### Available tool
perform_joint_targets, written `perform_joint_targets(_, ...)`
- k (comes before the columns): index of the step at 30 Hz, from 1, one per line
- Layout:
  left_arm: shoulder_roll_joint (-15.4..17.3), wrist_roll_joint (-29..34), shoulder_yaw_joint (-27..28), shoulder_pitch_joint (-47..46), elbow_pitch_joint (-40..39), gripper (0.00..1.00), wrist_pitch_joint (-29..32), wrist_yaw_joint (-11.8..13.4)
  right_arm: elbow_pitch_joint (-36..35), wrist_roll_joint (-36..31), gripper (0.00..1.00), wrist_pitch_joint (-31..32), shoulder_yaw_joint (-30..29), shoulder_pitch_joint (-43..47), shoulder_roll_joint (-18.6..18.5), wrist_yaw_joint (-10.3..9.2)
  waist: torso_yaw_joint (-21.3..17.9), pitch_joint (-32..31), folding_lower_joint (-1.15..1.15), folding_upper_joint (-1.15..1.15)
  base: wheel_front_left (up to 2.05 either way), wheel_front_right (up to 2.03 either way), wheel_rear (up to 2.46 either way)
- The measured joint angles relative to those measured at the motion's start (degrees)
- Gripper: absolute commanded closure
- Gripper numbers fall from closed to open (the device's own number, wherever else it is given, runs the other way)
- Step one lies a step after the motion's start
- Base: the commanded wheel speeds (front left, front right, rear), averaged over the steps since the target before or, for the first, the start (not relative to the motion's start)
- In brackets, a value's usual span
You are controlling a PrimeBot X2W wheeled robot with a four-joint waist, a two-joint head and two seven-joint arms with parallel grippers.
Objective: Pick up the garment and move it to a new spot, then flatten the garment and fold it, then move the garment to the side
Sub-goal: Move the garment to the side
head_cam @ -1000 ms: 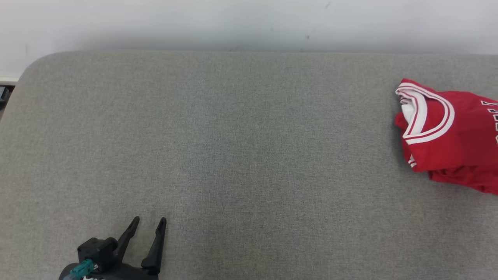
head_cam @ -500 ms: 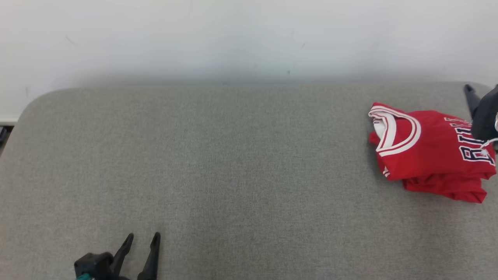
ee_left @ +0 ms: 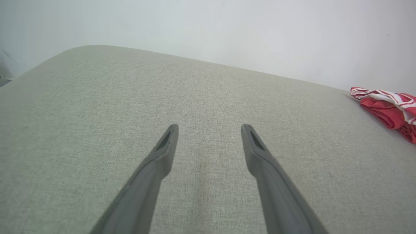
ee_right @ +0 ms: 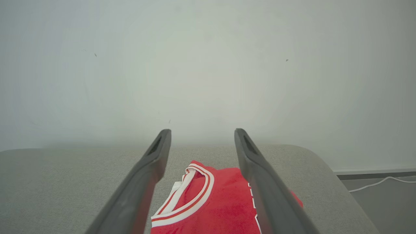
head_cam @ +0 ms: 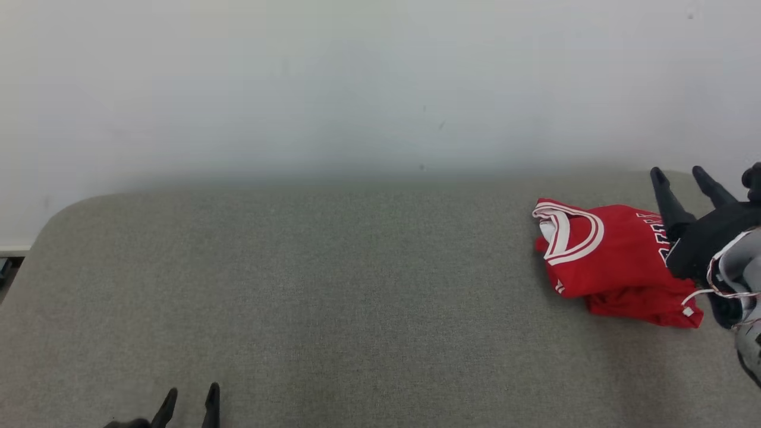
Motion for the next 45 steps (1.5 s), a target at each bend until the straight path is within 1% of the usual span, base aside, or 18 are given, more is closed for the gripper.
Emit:
perform_joint_targets(1,0.18,0.02,0.25,0.93,-0.19,0.0,0.0,0.33,-1.2,0.32,0.0,-1.14,-0.51,1.05,0.3,0.0,-0.11,-0.44,0.0,0.0,0.0,0.0,0.0)
perform_joint_targets(4,0.43,0.1,1.01,2.91,-0.96,0.0,0.0,1.25,-4.72,0.84,0.0,-1.77,-0.91,4.37,1.04,-0.24,-0.51,-1.6,0.0,0.0,0.0,0.0,0.0)
perform_joint_targets(8,0.6,0.34,2.16,4.18,-2.6,0.0,0.0,2.02,-9.77,-0.46,0.0,-1.77,-0.63,10.04,1.38,-2.35,-1.25,-2.81,0.0,0.0,0.0,0.0,0.0)
perform_joint_targets(12,0.82,0.67,2.94,5.54,-4.47,0.0,0.0,2.82,-15.27,-0.83,0.0,-1.77,-1.71,14.97,1.09,-4.68,-2.11,-3.62,0.0,0.0,0.0,0.0,0.0)
perform_joint_targets(14,1.02,0.75,3.52,6.27,-5.34,0.0,0.0,2.86,-18.76,-1.05,0.0,-1.77,-3.07,17.13,0.76,-6.24,-2.52,-3.85,0.0,0.0,0.0,0.0,0.0)
perform_joint_targets(17,1.13,0.96,3.94,6.38,-6.21,0.0,0.0,3.28,-24.12,-2.93,0.0,-1.77,-3.92,20.54,0.47,-8.77,-3.05,-3.99,0.0,0.0,0.0,0.0,0.0)
perform_joint_targets(19,1.08,1.29,3.99,6.44,-7.03,0.0,0.0,3.41,-27.32,-4.48,0.0,-1.76,-4.61,23.12,0.14,-10.85,-3.21,-4.0,0.01,0.01,0.0,0.0,0.0)
perform_joint_targets(20,1.04,1.75,4.0,6.53,-7.55,0.0,0.0,3.72,-28.93,-5.54,0.0,-1.76,-4.76,24.46,-0.24,-11.57,-3.25,-4.0,0.01,0.0,0.0,0.0,0.0)
perform_joint_targets(21,1.08,2.27,4.13,6.53,-7.65,0.0,0.0,3.77,-30.52,-6.43,0.0,-1.76,-5.02,25.72,-0.68,-11.87,-3.29,-3.99,0.01,0.01,0.0,0.0,0.0)
perform_joint_targets(25,1.35,2.72,5.0,7.65,-8.54,0.0,0.0,4.33,-36.0,-8.45,0.0,-1.76,-7.1,29.98,-2.01,-12.19,-3.39,-3.9,0.01,0.0,0.0,0.0,0.0)
perform_joint_targets(28,1.49,2.71,5.47,8.58,-9.05,0.0,0.0,4.34,-39.14,-11.47,0.0,-1.77,-7.61,32.83,-3.01,-12.7,-3.41,-3.84,0.01,0.0,0.0,0.0,0.0)
perform_joint_targets(32,1.99,3.15,5.8,8.6,-9.59,0.0,0.0,4.57,-41.99,-14.69,0.0,-1.76,-8.22,37.07,-3.24,-13.14,-3.38,-3.68,0.01,0.0,0.0,0.0,0.0)
perform_joint_targets(36,2.16,3.56,6.17,8.93,-10.56,0.0,0.0,4.79,-44.19,-17.26,0.0,-1.76,-10.47,39.88,-3.2,-13.18,-3.48,-3.53,0.01,0.0,0.0,0.0,0.0)
perform_joint_targets(37,2.35,3.63,6.3,9.37,-10.9,0.0,0.0,4.79,-44.39,-17.73,0.0,-1.76,-11.56,40.25,-3.19,-13.18,-3.58,-3.52,0.01,0.01,0.0,0.0,0.0)
perform_joint_targets(40,2.48,3.65,6.71,10.05,-11.31,0.0,0.0,4.93,-43.99,-19.16,0.0,-1.76,-17.24,42.17,-2.44,-13.18,-3.75,-3.41,0.01,0.0,0.0,0.0,0.0)
perform_joint_targets(42,2.5,3.65,7.3,10.08,-11.78,0.0,0.0,5.25,-43.78,-20.13,0.0,-1.77,-20.28,43.47,-1.24,-13.19,-3.88,-3.35,0.01,0.0,0.0,0.0,0.0)
perform_joint_targets(45,2.55,3.65,7.78,10.35,-12.24,0.0,0.0,5.26,-43.68,-21.06,0.0,-1.77,-23.29,44.99,0.9,-13.19,-4.0,-3.24,0.01,0.0,0.0,0.0,0.0)
